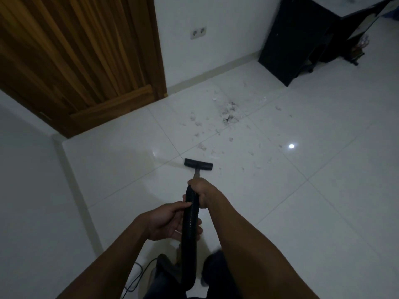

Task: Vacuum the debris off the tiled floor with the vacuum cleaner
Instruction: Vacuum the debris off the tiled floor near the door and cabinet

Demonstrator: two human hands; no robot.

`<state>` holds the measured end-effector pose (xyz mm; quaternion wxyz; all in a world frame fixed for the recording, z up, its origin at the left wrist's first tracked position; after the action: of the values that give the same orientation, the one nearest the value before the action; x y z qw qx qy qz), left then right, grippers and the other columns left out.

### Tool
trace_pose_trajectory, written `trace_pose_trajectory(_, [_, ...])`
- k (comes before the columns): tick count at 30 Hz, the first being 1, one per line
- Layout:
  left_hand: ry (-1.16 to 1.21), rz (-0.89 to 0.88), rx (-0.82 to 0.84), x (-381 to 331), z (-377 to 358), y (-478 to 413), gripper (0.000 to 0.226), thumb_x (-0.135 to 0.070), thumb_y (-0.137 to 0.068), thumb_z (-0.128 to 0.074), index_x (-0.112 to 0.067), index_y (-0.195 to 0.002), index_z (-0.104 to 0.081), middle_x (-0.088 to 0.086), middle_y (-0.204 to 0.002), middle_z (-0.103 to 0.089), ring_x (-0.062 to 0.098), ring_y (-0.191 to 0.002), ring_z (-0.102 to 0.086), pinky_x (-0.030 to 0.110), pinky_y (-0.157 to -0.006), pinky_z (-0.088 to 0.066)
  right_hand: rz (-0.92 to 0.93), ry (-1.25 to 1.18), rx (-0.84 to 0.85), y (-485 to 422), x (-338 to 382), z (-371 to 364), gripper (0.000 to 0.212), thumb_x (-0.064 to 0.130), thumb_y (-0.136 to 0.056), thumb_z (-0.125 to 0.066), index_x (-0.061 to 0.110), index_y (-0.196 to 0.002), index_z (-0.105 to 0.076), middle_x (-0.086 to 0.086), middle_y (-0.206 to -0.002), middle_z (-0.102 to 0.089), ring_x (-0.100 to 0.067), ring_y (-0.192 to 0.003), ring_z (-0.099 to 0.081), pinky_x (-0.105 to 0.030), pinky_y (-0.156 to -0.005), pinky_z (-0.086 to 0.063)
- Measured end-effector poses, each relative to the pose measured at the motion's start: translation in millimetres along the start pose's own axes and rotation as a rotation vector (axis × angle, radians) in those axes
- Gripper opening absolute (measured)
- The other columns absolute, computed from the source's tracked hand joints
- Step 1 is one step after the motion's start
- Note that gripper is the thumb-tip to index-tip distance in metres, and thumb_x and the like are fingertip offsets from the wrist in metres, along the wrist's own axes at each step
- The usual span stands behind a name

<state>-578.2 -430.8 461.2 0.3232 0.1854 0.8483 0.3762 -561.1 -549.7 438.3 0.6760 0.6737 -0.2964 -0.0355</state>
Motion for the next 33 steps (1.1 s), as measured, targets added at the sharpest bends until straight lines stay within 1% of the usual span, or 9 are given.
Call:
trace_pose_trajectory(5, [-0.021,-0.061,-0.165,-23,5,-18,0.07,-0.058,-0.098,-0.04,0.004,-0.123,-0.06,0.019,-0.101,-0.071,0.033,-0.094,-0.069,0.044,-0.092,-0.052,0.035,0.005,-0.037,-13,30,13,0.027,0.023,-0.103,-0.042,0.003,-0.12,-0.044,-0.017,-0.082,-0.057,-0.023,-0.059,-0.057,-0.032,-0.051,-0.053])
trace_pose_trajectory(10, [0.082,-0.114,-0.154,-49,-1,-26,0.067,-0.057,-0.099,-0.039,0.006,-0.113,-0.057,0.016,-0.082,-0.065,0.028,-0.076,-0.063,0.042,-0.078,-0.052,0.084,-0.003,-0.039,-22,62,21,0.029,0.022,-0.102,-0.041,0.002,-0.123,-0.045,-0.019,-0.084,-0.057,-0.024,-0.06,-0.057,-0.032,-0.051,-0.052])
trace_pose_trajectory(15, [0.063,-0.088,-0.24,-65,-5,-41,0.071,-0.064,-0.096,-0.035,0.002,-0.11,-0.056,0.012,-0.076,-0.062,0.026,-0.07,-0.059,0.039,-0.072,-0.053,0.048,0.022,-0.057,-35,76,33,0.031,0.019,-0.101,-0.041,0.002,-0.126,-0.043,-0.019,-0.083,-0.058,-0.024,-0.06,-0.059,-0.036,-0.058,-0.055])
trace_pose_trajectory(17, [0.09,-0.101,-0.243,-70,-7,-48,0.071,-0.065,-0.095,-0.038,0.001,-0.11,-0.056,0.011,-0.075,-0.061,0.025,-0.068,-0.059,0.039,-0.071,-0.052,0.081,0.013,-0.073,-40,86,38,0.031,0.016,-0.101,-0.041,0.002,-0.128,-0.042,-0.02,-0.087,-0.057,-0.025,-0.058,-0.058,-0.035,-0.056,-0.054])
trace_pose_trajectory(21, [0.145,-0.168,-0.21,-86,-6,-54,0.067,-0.061,-0.097,-0.039,0.002,-0.114,-0.055,0.012,-0.078,-0.061,0.026,-0.071,-0.058,0.039,-0.072,-0.052,0.123,-0.045,-0.021,-48,109,47,0.013,0.01,-0.101,-0.041,0.003,-0.112,-0.042,-0.017,-0.079,-0.049,-0.023,-0.056,-0.052,-0.032,-0.048,-0.049])
trace_pose_trajectory(26, [0.184,-0.14,-0.252,-98,-2,-68,0.07,-0.065,-0.093,-0.043,0.001,-0.11,-0.057,0.014,-0.078,-0.06,0.028,-0.07,-0.057,0.042,-0.072,-0.05,0.109,0.047,-0.015,-57,125,52,0.029,0.006,-0.102,-0.038,-0.003,-0.129,-0.043,-0.018,-0.074,-0.051,-0.025,-0.057,-0.053,-0.035,-0.055,-0.048])
trace_pose_trajectory(28, [0.217,-0.151,-0.268,-103,-2,-73,0.069,-0.065,-0.094,-0.044,0.001,-0.11,-0.058,0.014,-0.078,-0.06,0.028,-0.07,-0.057,0.041,-0.072,-0.05,0.112,0.073,-0.01,-58,136,54,0.019,0.005,-0.102,-0.037,-0.001,-0.116,-0.047,-0.017,-0.072,-0.051,-0.025,-0.056,-0.052,-0.035,-0.054,-0.046])
trace_pose_trajectory(30, [0.233,-0.18,-0.265,-111,-1,-75,0.068,-0.062,-0.095,-0.042,0.001,-0.11,-0.058,0.014,-0.077,-0.059,0.028,-0.069,-0.056,0.04,-0.071,-0.05,0.125,0.066,0.012,-57,147,55,0.009,0.006,-0.102,-0.036,0.002,-0.099,-0.043,-0.016,-0.071,-0.049,-0.024,-0.056,-0.05,-0.034,-0.053,-0.044])
trace_pose_trajectory(33, [0.228,-0.181,-0.268,-119,-4,-77,0.068,-0.062,-0.096,-0.041,0.002,-0.111,-0.057,0.014,-0.077,-0.059,0.028,-0.069,-0.056,0.04,-0.069,-0.051,0.111,0.078,0.0,-60,149,59,0.006,0.008,-0.102,-0.038,0.005,-0.098,-0.041,-0.016,-0.072,-0.05,-0.025,-0.055,-0.051,-0.034,-0.052,-0.045])
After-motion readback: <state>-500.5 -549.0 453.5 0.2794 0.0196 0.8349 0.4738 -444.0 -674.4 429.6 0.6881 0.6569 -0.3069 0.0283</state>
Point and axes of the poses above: each hand's wrist, its own y-axis away from the middle knuckle, its own z-axis out of the back of the hand, x = y × z, the point moved 6 cm from there along -y, towards the middle knuckle
